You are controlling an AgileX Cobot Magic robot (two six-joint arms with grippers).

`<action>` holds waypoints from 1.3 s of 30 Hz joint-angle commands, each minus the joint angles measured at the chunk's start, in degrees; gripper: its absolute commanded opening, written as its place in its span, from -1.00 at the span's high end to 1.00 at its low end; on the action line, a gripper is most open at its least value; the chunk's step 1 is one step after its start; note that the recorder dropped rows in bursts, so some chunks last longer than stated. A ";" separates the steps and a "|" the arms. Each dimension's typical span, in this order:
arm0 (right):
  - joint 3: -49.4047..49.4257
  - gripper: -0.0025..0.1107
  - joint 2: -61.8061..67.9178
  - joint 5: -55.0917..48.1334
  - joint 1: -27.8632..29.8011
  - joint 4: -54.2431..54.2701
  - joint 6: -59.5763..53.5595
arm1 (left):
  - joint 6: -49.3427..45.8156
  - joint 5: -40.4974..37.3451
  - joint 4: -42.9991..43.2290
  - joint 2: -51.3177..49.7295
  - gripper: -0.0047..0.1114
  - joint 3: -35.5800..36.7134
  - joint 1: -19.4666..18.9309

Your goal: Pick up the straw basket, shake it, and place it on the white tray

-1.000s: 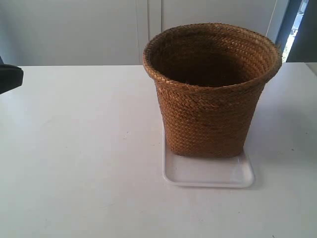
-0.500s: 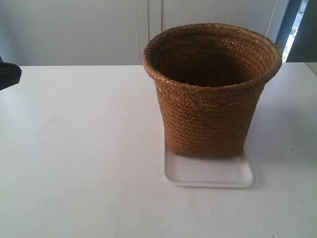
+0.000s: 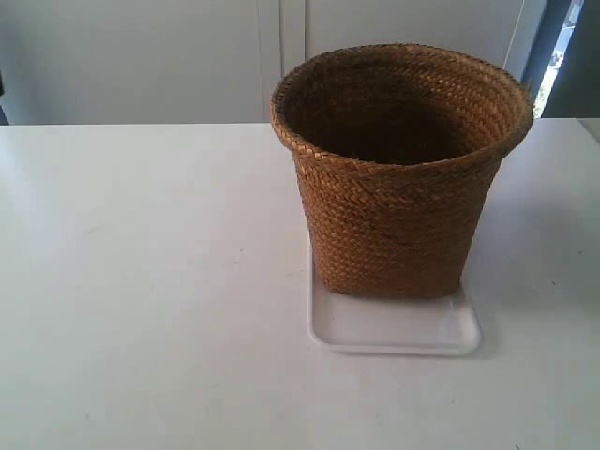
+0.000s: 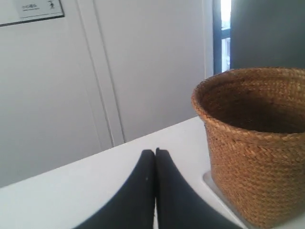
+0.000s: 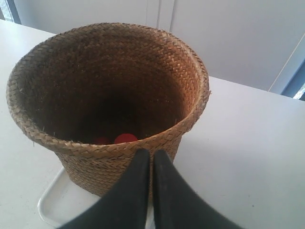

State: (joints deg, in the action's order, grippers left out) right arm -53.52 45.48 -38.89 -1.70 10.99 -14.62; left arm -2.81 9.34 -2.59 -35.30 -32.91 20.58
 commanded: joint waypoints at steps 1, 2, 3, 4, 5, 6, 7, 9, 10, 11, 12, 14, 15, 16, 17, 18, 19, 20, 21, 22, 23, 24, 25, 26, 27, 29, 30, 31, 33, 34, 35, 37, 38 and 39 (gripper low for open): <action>0.30 0.89 -0.28 0.38 0.06 -0.31 0.10 | 4.48 1.43 -0.60 7.40 0.92 8.16 -5.53; 0.30 0.89 -0.28 0.38 0.06 -0.31 0.10 | 4.94 1.83 -0.60 9.49 0.92 10.51 -7.14; 0.30 0.89 -0.28 0.38 0.06 -0.31 0.10 | 6.03 1.84 -0.60 11.79 0.92 12.40 -8.34; 0.30 0.89 -0.28 0.38 0.06 -0.31 0.10 | 6.60 1.60 -0.49 14.15 0.92 15.09 -9.77; 0.30 0.89 -0.28 0.38 0.06 -0.31 0.10 | 6.60 1.60 -0.49 16.39 0.92 17.38 -11.11; 0.30 0.89 -0.28 0.38 0.06 -0.31 0.10 | 6.72 1.60 -0.38 18.12 0.92 19.18 -12.17; 0.30 0.89 -0.28 0.38 0.06 -0.31 0.10 | 7.01 1.60 -0.38 20.16 0.92 21.35 -13.50; 0.30 0.89 -0.28 0.38 0.06 -0.31 0.10 | 7.52 1.85 -0.38 23.51 0.92 25.15 -15.96; 0.30 0.89 -0.28 0.38 0.06 -0.31 0.10 | 7.52 2.47 -0.38 25.45 0.92 27.62 -16.95; 0.30 0.89 -0.28 0.38 0.06 -0.31 0.10 | 7.52 3.26 -0.38 26.67 0.92 29.22 -17.76; 0.30 0.89 -0.28 0.38 0.06 -0.31 0.10 | 7.52 4.04 -0.38 27.79 0.92 30.74 -18.21; 0.30 0.89 -0.28 0.38 0.06 -0.31 0.10 | 7.52 6.20 -0.38 30.38 0.92 32.91 -19.30; 0.30 0.89 -0.28 0.38 0.06 -0.31 0.10 | 7.52 4.45 -0.38 31.75 0.92 32.91 -19.65; 0.30 0.89 -0.28 0.38 0.06 -0.31 0.10 | 7.52 -0.24 -0.38 33.17 0.92 32.91 -20.17; 0.30 0.89 -0.28 0.51 0.06 -0.31 0.10 | 7.20 -1.97 -0.38 34.22 0.92 32.91 -20.58; 0.30 0.89 -0.28 0.41 0.06 -0.31 0.10 | 7.06 -3.98 -0.38 35.14 0.92 32.91 -21.03; 0.30 0.89 -0.28 0.41 0.06 -0.31 0.10 | 7.06 -6.62 -0.38 35.30 0.92 32.91 -21.53; 0.30 0.89 -0.28 0.41 0.06 -0.31 -0.15 | 7.58 -7.60 -0.38 35.30 0.92 32.91 -21.92; 0.30 0.89 -0.28 0.41 0.06 -0.31 -1.28 | 8.52 -7.73 -0.38 35.30 0.92 32.91 -22.38; 0.30 0.89 -0.28 0.41 0.06 -0.31 -1.08 | 8.65 -7.73 -0.38 35.30 0.92 32.91 -22.96; 0.30 0.89 -0.28 0.41 0.06 -0.31 -0.59 | 8.65 -7.96 -0.38 35.30 0.92 32.91 -23.34; 0.30 0.89 -0.28 0.41 0.06 -0.31 -0.59 | 8.65 -8.08 -0.38 35.30 0.92 32.91 -23.93; 0.30 0.89 -0.28 0.41 0.06 -0.31 -0.59 | 8.65 -8.08 -0.38 35.30 0.92 32.91 -24.53; 0.30 0.89 -0.28 0.41 0.06 -0.31 -0.59 | 8.65 -8.08 -0.38 35.30 0.92 32.91 -25.13; 0.30 0.89 -0.28 0.41 0.06 -0.31 -0.59 | 8.65 -7.96 -0.38 35.30 0.92 32.91 -25.68; 0.30 0.89 -0.28 0.41 0.06 -0.31 -0.59 | 8.84 -7.48 -0.38 35.30 0.92 32.91 -26.33; 0.30 0.89 -0.28 0.41 0.06 -0.31 -0.59 | 9.72 -7.48 -0.38 35.30 0.92 32.91 -26.48; 0.30 0.89 -0.28 0.41 0.06 -0.31 -0.59 | 11.15 -7.48 -0.38 35.30 0.92 32.91 -26.59; 0.30 0.89 -0.28 0.41 0.06 -0.31 -0.59 | 13.30 -7.59 -0.38 35.30 0.92 32.91 -26.59; 0.30 0.89 -0.28 0.41 0.06 -0.31 -0.59 | 13.30 -7.59 -0.38 35.30 0.92 32.91 -26.59; 0.30 0.89 -0.28 0.41 0.06 -0.31 -0.59 | 13.30 -7.59 -0.38 35.30 0.92 32.91 -26.59; 0.30 0.89 -0.28 0.41 0.06 -0.31 -0.59 | 13.30 -7.72 -0.38 35.30 0.92 32.91 -26.59; 0.30 0.89 -0.28 0.41 0.06 -0.31 -0.59 | 13.30 -7.72 -0.38 35.30 0.92 32.91 -26.59; 0.30 0.89 -0.28 0.41 0.06 -0.31 -0.59 | 13.30 -7.72 -0.38 35.30 0.92 32.91 -26.59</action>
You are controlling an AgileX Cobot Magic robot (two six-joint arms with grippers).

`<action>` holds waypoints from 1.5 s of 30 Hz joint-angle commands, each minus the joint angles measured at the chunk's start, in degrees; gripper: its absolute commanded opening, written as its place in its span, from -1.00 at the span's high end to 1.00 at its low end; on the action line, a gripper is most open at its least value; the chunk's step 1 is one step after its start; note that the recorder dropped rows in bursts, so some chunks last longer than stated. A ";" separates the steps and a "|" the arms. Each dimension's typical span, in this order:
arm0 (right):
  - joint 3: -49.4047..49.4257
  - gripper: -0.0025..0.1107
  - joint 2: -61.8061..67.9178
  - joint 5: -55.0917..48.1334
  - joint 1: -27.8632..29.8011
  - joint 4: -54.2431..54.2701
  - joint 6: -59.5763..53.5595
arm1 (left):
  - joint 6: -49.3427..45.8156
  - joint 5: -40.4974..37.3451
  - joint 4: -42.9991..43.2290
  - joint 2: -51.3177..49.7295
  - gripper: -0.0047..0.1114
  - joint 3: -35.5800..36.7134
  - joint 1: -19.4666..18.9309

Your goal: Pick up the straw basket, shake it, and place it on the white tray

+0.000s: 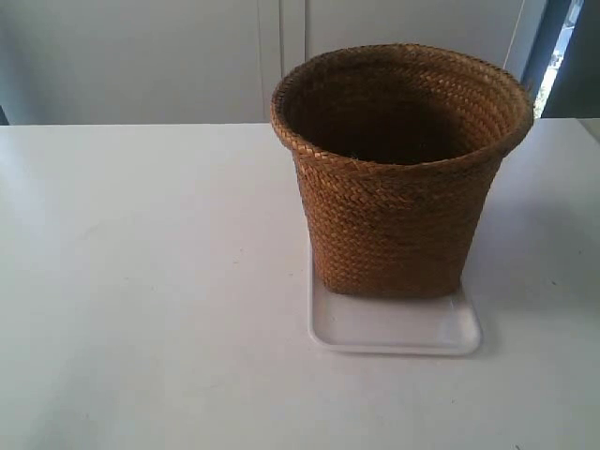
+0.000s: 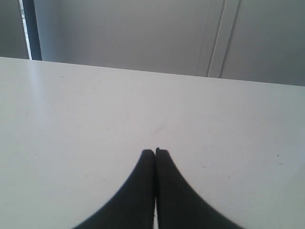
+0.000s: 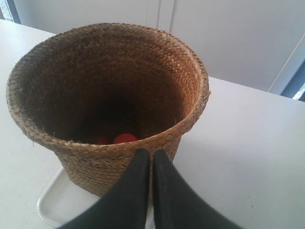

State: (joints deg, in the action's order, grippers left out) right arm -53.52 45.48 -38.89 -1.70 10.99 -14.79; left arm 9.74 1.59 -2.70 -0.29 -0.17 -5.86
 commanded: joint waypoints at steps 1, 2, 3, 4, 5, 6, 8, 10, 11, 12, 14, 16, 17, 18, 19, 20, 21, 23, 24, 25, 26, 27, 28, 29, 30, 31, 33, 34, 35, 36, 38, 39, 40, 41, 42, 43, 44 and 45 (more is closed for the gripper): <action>0.30 0.89 -0.28 0.41 0.06 -0.31 -0.42 | 0.75 0.02 -0.26 0.29 0.92 0.17 -0.14; 0.30 0.89 -0.28 0.41 0.06 -0.31 -0.42 | 0.75 0.02 -0.26 0.29 0.92 0.17 -0.14; 0.30 0.89 -0.28 0.41 0.06 -0.31 -0.42 | 0.75 0.02 -0.26 0.29 0.92 0.17 -0.14; 0.30 0.89 -0.28 0.41 0.06 -0.31 -0.42 | 0.75 0.02 -0.26 0.29 0.92 0.17 -0.14; 0.30 0.89 -0.28 0.41 0.06 -0.31 -0.42 | 0.75 0.02 -0.26 0.29 0.92 0.17 -0.14; 0.30 0.89 -0.28 0.41 0.06 -0.31 -0.42 | 0.75 0.02 -0.26 0.29 0.92 0.17 -0.14; 0.30 0.89 -0.28 0.41 0.06 -0.31 -0.42 | 0.75 0.02 -0.26 0.29 0.92 0.17 -0.14; 0.30 0.89 -0.28 0.41 0.06 -0.31 -0.42 | 0.75 0.02 -0.26 0.29 0.92 0.17 -0.14; 0.30 0.89 -0.28 0.41 0.06 -0.31 -0.42 | 0.75 0.02 -0.26 0.29 0.92 0.17 -0.14; 0.30 0.89 -0.28 0.41 0.06 -0.31 -0.42 | 0.75 0.02 -0.26 0.29 0.92 0.17 -0.14; 0.30 0.89 -0.28 0.41 0.06 -0.31 -0.42 | 0.49 0.02 -0.26 0.29 0.92 0.17 -0.14; 0.30 0.89 -0.28 0.41 0.06 -0.31 -0.42 | 0.49 0.02 -0.26 0.29 0.92 0.17 -0.14; 0.30 0.89 -0.28 0.41 0.06 -0.31 -0.42 | 0.49 0.02 -0.26 0.29 0.92 0.17 -0.14; 0.30 0.89 -0.28 0.41 0.06 -0.31 -0.42 | 0.49 0.02 -0.26 0.29 0.92 0.17 -0.14; 0.30 0.89 -0.28 0.41 0.06 -0.31 -0.42 | 0.49 0.02 -0.26 0.29 0.92 0.17 -0.14; 0.30 0.89 -0.28 0.41 0.06 -0.31 -0.42 | 0.49 0.02 -0.26 0.29 0.92 0.17 -0.14; 0.30 0.89 -0.28 0.41 0.06 -0.31 -0.42 | 0.49 0.02 -0.26 0.29 0.92 0.17 -0.14; 0.30 0.89 -0.28 0.41 0.06 -0.31 -0.42 | 0.49 0.02 -0.26 0.29 0.92 0.17 -0.14; 0.30 0.89 -0.28 0.41 0.06 -0.31 -0.42 | 0.49 0.02 -0.26 0.29 0.92 0.17 -0.14; 0.30 0.89 -0.28 0.41 0.06 -0.31 -0.42 | 0.49 0.02 -0.26 0.29 0.92 0.17 -0.14; 0.30 0.89 -0.28 0.41 0.06 -0.31 -0.42 | 0.49 0.02 -0.26 0.29 0.92 0.17 -0.14; 0.30 0.89 -0.97 0.28 0.06 -0.31 -0.41 | 0.49 0.02 -0.26 0.29 0.92 0.17 -0.14; 0.30 0.89 -1.73 0.15 0.06 -1.54 -0.87 | 0.49 0.02 -0.26 0.29 0.92 0.17 -0.14; 0.30 0.89 -3.24 0.54 0.06 -3.08 -1.14 | 0.49 0.02 -0.26 0.29 0.92 0.17 -0.14; 0.30 0.89 -4.59 0.92 0.06 -3.08 -1.03 | 0.49 0.02 -0.26 0.29 0.92 0.17 -0.14; 0.84 0.89 -7.09 1.45 0.06 -2.98 -1.81 | 0.49 0.02 -0.26 0.29 0.92 0.17 -0.14; 3.97 0.89 -11.62 4.09 0.06 -4.51 -3.38 | 0.49 0.02 -0.26 0.29 0.92 0.17 -0.14; 7.14 0.89 -14.10 7.45 0.06 -4.67 -3.01 | 0.49 0.02 -0.26 0.29 0.92 0.17 -0.14; 11.21 0.89 -16.59 12.51 0.06 -4.57 -3.01 | 0.49 0.02 -0.26 0.29 0.92 0.17 -0.14; 16.67 0.89 -19.09 19.17 0.06 -4.29 -3.01 | 0.49 0.02 -0.26 0.29 0.92 0.17 -0.14; 26.93 0.89 -22.78 28.80 0.06 -4.14 -3.01 | 0.49 0.02 -0.26 0.29 0.92 0.17 -0.14; 32.01 0.89 -24.52 33.83 0.06 -4.14 -3.01 | 0.49 0.02 -0.26 0.29 0.92 0.17 -0.14; 36.82 0.89 -26.18 39.59 0.06 -3.76 -2.73 | 0.49 0.02 -0.26 0.29 0.92 0.17 -0.14; 39.90 0.89 -27.38 43.77 0.06 -3.04 -2.73 | 0.49 0.02 -0.26 0.29 0.92 0.17 -0.14; 42.69 0.89 -28.62 47.31 0.06 -2.89 -2.55 | 0.49 0.02 -0.26 0.29 0.92 0.17 -0.14; 44.65 0.89 -29.91 49.82 0.06 -2.89 -1.96 | 0.49 0.02 -0.26 0.29 0.92 0.17 -0.14; 46.87 0.89 -31.21 52.22 0.06 -2.89 -1.82 | 0.49 0.02 -0.26 0.29 0.92 0.17 -0.14; 48.76 0.89 -32.56 53.86 0.06 -2.89 -1.82 | 0.49 0.02 -0.26 0.29 0.92 0.17 -0.14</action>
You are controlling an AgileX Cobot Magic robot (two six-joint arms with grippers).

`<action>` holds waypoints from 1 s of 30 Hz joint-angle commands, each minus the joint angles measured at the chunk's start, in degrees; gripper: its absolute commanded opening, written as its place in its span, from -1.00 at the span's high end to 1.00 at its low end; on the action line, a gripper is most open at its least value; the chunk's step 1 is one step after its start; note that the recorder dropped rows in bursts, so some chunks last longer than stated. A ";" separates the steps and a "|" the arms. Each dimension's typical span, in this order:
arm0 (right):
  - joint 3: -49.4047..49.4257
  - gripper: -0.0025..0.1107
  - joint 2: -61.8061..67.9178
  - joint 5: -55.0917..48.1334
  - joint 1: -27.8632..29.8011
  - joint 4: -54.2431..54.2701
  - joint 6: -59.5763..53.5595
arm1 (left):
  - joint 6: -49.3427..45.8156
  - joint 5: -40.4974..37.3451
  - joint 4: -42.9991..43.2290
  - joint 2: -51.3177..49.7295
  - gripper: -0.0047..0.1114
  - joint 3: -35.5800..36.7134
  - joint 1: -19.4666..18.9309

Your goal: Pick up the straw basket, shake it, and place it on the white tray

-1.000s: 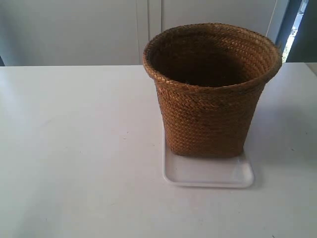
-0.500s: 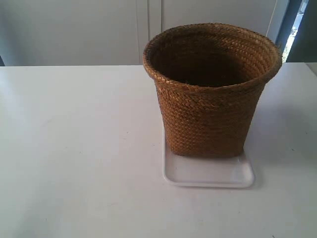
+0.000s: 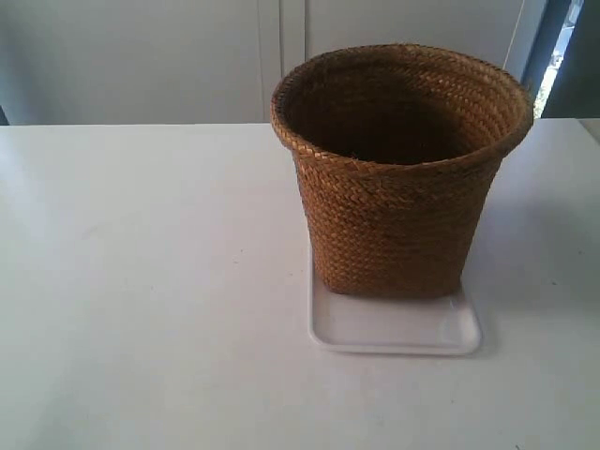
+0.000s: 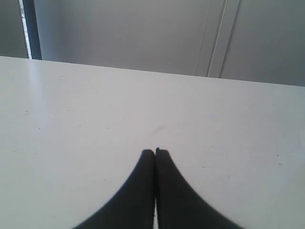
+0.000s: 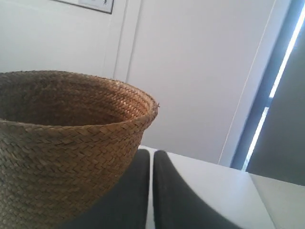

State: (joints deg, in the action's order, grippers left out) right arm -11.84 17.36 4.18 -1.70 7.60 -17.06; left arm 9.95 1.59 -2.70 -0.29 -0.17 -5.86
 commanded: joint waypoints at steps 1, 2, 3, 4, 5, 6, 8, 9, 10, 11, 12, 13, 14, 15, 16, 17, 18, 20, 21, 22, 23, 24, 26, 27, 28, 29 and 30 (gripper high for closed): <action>8.69 0.89 -5.56 11.50 0.06 0.50 0.45 | 0.28 0.02 -0.26 0.29 0.92 0.17 -0.14; 10.10 0.89 -7.01 11.62 0.06 0.50 0.45 | 0.28 0.02 -0.26 0.29 0.92 0.17 -0.14; 11.41 0.89 -8.38 11.72 0.06 0.50 0.45 | 0.28 0.02 -0.26 0.29 0.92 0.17 -0.14; 11.84 0.89 -9.45 11.71 0.06 0.50 0.45 | 0.28 0.02 -0.26 0.29 0.92 0.17 -0.14; 11.84 0.89 -10.80 11.71 0.06 0.35 0.45 | 0.28 0.02 -0.26 0.29 0.92 0.17 -0.14; 11.84 0.89 -12.29 9.09 0.06 0.35 0.45 | 0.28 0.02 -0.26 0.29 0.92 0.17 -0.14; 11.84 0.89 -14.80 7.35 0.06 0.35 0.45 | 0.28 0.02 -0.26 0.29 0.92 0.17 -0.14; 11.84 0.89 -15.95 7.79 0.06 0.35 0.72 | 0.28 0.02 -0.26 0.29 0.92 0.17 -0.14; 11.84 0.89 -16.96 8.03 0.06 0.35 0.72 | 0.28 0.02 -0.26 0.29 0.92 0.17 -0.14; 11.84 0.89 -17.36 8.18 0.06 0.35 0.72 | 0.28 0.02 -0.26 0.29 0.92 0.17 -0.14; 11.84 0.89 -17.36 8.18 0.06 0.35 0.72 | 0.28 0.02 -0.26 0.29 0.92 0.17 -0.14; 11.84 0.89 -17.36 8.18 0.06 0.35 0.72 | 0.28 0.02 -0.26 0.29 0.92 0.17 -0.14; 11.84 0.89 -17.36 8.30 0.06 0.35 0.72 | 0.28 0.02 -0.26 0.29 0.92 0.17 -0.14; 11.84 0.89 -17.36 7.90 0.06 0.35 0.56 | 0.28 0.02 -0.26 0.29 0.92 0.17 -0.14; 11.84 0.89 -17.36 7.02 0.06 0.35 0.17 | 0.28 0.02 -0.26 0.29 0.92 0.17 -0.14; 11.84 0.89 -17.36 5.16 0.06 0.35 -0.58 | 0.28 0.02 -0.26 0.29 0.92 0.17 -0.14; 11.84 0.89 -17.36 2.15 0.06 0.35 -0.85 | 0.28 0.02 -0.26 0.29 0.92 0.17 -0.14; 11.84 0.89 -17.36 -4.18 0.06 0.24 -0.73 | 0.28 0.02 -0.26 0.29 0.92 0.17 -0.14; 11.84 0.89 -17.36 -7.18 0.06 -0.15 -0.73 | 0.28 0.02 -0.26 0.29 0.92 0.17 -0.14; 11.84 0.89 -17.36 -9.28 0.06 -0.47 -0.61 | 0.28 0.02 -0.26 0.29 0.92 0.17 -0.14; 11.84 0.89 -17.36 -11.97 0.32 -1.16 -0.61 | 0.28 0.02 -0.26 0.29 0.92 0.17 -0.14; 11.84 0.89 -17.36 -13.42 0.61 -1.89 -0.61 | 0.28 0.02 -0.26 0.29 0.92 0.17 -0.14; 11.84 0.89 -17.36 -15.53 2.24 -3.50 -0.24 | 0.28 0.02 -0.26 0.29 0.92 0.17 -0.14; 11.84 0.89 -17.36 -15.80 3.38 -3.79 0.02 | 0.28 0.02 -0.26 0.29 0.92 0.17 -0.14; 11.84 0.89 -17.36 -15.80 4.52 -3.79 0.44 | 0.28 0.02 -0.26 0.29 0.92 0.17 -0.14; 11.84 0.89 -17.36 -15.58 5.26 -3.79 0.61 | 0.28 0.02 -0.26 0.29 0.92 0.17 -0.14; 11.84 0.89 -17.36 -15.35 5.85 -3.79 0.76 | 0.28 0.02 -0.26 0.29 0.92 0.17 -0.14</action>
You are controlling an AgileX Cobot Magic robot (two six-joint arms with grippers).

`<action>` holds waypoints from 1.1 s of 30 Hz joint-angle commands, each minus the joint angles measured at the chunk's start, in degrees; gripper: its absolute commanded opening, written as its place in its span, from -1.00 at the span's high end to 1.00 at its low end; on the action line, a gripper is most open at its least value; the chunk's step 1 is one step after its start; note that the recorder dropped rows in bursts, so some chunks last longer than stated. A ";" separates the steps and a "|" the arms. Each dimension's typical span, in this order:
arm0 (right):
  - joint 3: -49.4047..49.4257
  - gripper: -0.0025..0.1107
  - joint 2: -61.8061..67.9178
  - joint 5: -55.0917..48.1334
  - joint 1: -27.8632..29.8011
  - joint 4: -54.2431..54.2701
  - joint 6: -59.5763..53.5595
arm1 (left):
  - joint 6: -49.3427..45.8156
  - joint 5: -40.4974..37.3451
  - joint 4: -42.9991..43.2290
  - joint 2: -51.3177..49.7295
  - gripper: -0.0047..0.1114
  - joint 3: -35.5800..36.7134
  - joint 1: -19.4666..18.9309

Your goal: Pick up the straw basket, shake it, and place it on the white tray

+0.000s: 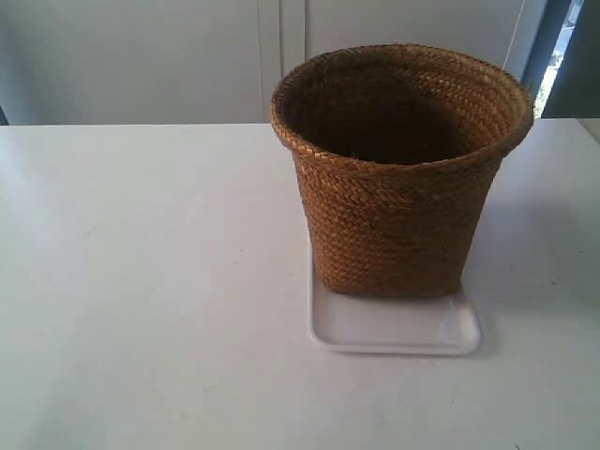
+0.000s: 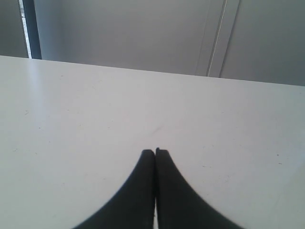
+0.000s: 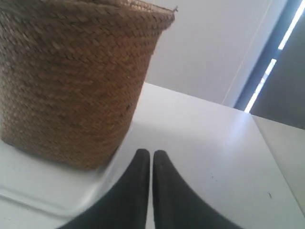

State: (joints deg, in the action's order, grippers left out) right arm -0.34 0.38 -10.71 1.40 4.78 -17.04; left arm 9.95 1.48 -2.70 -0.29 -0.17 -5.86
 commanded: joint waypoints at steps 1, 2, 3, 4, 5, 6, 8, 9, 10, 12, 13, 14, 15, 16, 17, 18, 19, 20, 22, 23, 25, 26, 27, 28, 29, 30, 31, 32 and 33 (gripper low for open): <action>0.34 0.89 -0.38 -0.17 3.11 -0.97 0.73 | 0.28 0.14 -0.26 0.29 0.92 0.17 -0.14; 0.34 0.89 -0.38 0.25 3.07 -0.97 0.82 | 0.28 0.14 -0.26 0.29 0.92 0.17 -0.14; 0.34 0.89 -0.38 0.52 3.07 -0.97 0.82 | 0.28 0.14 -0.26 0.29 0.92 0.17 -0.14; 0.34 0.89 -0.38 0.51 3.07 -0.97 1.21 | 0.28 0.14 -0.26 0.29 0.92 0.17 -0.14; 0.34 0.89 -0.38 0.39 3.07 -0.97 2.11 | 0.28 0.14 -0.26 0.29 0.92 0.17 -0.14; 0.34 0.89 -0.38 -0.15 3.07 -0.97 3.33 | 0.28 0.14 -0.26 0.29 0.92 0.17 -0.14; 0.34 0.89 -0.38 -0.43 3.07 -0.97 3.76 | 0.28 0.14 -0.26 0.29 0.92 0.17 -0.14; 0.34 0.89 -0.38 -0.52 3.07 -0.86 3.77 | 0.28 0.14 -0.26 0.29 0.92 0.17 -0.14; 0.34 0.89 -0.38 -0.52 3.07 -0.86 3.77 | 0.28 0.14 -0.26 0.29 0.92 0.17 -0.14; 0.34 0.89 -0.38 -0.56 3.07 -0.86 3.77 | 0.28 0.14 -0.26 0.29 0.92 0.17 -0.14; 0.34 0.89 -0.38 -0.56 3.07 -0.86 3.77 | 0.28 0.14 -0.26 0.29 0.92 0.17 -0.14; 0.34 0.89 -0.38 -0.56 3.07 -0.86 3.77 | 0.28 0.14 -0.26 0.29 0.92 0.17 -0.14; 0.34 0.89 -0.38 -0.56 3.07 -0.86 3.77 | 0.28 0.14 -0.26 0.29 0.92 0.17 -0.14; 0.34 0.89 -0.38 -0.56 3.07 -0.86 3.77 | 0.28 0.14 -0.26 0.29 0.92 0.17 -0.14; 0.34 0.89 -0.38 -0.56 3.07 -0.76 3.77 | 0.28 0.14 -0.26 0.29 0.92 0.17 -0.14; 0.34 0.89 -0.38 -0.56 3.07 -0.76 3.77 | 0.28 0.14 -0.26 0.29 0.92 0.17 -0.14; 0.34 0.89 -0.38 -0.66 3.07 -0.76 3.77 | 0.28 0.14 -0.26 0.29 0.92 0.17 -0.14; 0.34 0.89 -0.38 -0.66 3.07 -0.76 3.77 | 0.28 0.14 -0.26 0.29 0.92 0.17 -0.14; 0.34 0.89 -0.38 -0.66 3.07 -0.76 3.77 | 0.28 0.14 -0.26 0.29 0.92 0.17 -0.14; 0.34 0.89 -0.38 -0.66 3.07 -0.76 3.77 | 0.28 0.14 -0.26 0.29 0.92 0.17 -0.14; 0.34 0.89 -0.38 -0.66 3.07 -0.76 3.77 | 0.28 0.14 -0.26 0.29 0.92 0.17 -0.14; 0.34 0.89 -0.38 -0.66 3.07 -0.76 3.77 | 0.28 0.14 -0.26 0.29 0.92 0.17 -0.14; 0.34 0.89 -0.38 -0.66 3.07 -0.76 3.77 | 0.28 0.14 -0.26 0.29 0.92 0.17 -0.14; 0.34 0.89 -0.38 -0.66 3.07 -0.76 3.77 | 0.28 0.14 -0.26 0.29 0.92 0.17 -0.14; 0.34 0.89 -0.38 -0.66 3.07 -0.76 3.77 | 0.28 0.14 -0.26 0.29 0.92 0.17 -0.14; 0.34 0.89 -0.38 -0.66 3.07 -0.76 3.77 | 0.28 0.14 -0.26 0.29 0.92 0.17 -0.14; 0.34 0.89 -0.38 -0.66 3.07 -0.76 3.77 | 0.28 0.14 -0.26 0.29 0.92 0.17 -0.14; 0.34 0.89 -0.38 -0.66 3.07 -0.76 3.77 | 0.28 0.14 -0.26 0.29 0.92 0.17 -0.14; 0.34 0.89 -0.38 -0.66 3.07 -0.76 3.77 | 0.28 0.14 -0.26 0.29 0.92 0.17 -0.14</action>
State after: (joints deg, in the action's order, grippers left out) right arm -0.34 0.38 -11.47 4.09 4.06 -13.56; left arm 9.95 1.48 -2.70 -0.29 -0.17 -5.86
